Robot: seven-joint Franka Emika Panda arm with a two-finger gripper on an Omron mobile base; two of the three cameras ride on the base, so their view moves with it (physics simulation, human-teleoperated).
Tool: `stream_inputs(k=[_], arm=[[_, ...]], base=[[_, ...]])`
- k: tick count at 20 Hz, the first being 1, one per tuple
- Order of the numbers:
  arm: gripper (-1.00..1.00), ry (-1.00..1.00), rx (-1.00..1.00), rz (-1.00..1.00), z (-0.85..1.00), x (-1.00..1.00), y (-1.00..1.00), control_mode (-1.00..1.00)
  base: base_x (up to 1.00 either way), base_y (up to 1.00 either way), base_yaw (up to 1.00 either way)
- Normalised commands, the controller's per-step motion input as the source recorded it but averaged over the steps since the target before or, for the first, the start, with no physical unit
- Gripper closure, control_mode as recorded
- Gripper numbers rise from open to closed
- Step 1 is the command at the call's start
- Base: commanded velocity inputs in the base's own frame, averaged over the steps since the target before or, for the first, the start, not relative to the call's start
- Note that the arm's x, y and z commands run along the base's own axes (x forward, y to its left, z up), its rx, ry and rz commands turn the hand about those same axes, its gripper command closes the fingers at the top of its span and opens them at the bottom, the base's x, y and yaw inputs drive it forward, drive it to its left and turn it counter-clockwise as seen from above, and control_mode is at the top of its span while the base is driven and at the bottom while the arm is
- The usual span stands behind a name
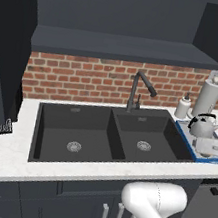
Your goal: Pick the kettle from the counter and place it on the tray. Then pick the mug from the cabinet and place it on the tray. Then close the cabinet doors.
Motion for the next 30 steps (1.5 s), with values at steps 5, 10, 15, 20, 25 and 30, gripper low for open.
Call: stream_inputs(k=[5,10,15,20,25,30], arm=[[-1.0,-0.23,0.24,-0.05,0.0,-0.3,-0.48,-1.0],[-1.0,-0.04,0.15,-0.07,-0.06,-0.01,-0.51,-1.0],[-1.0,0.0,0.05,-0.04,-0.4,0.05,-0.53,-1.0],[-1.0,-0.03,0.11,-0.01,-0.81,0.14,-0.57,-1.0],[-1.0,-0.01,0.22,-0.01,-0.26,0.32,-0.62,-1.0],[-1.0,0.0,0.24,0.0,0.0,0.36,-0.63,-1.0]], base=[[0.0,0.0,0.0],[0.0,0.0,0.0],[0.0,0.0,0.0],[0.0,0.0,0.0],[0.0,0.0,0.0],[0.0,0.0,0.0]])
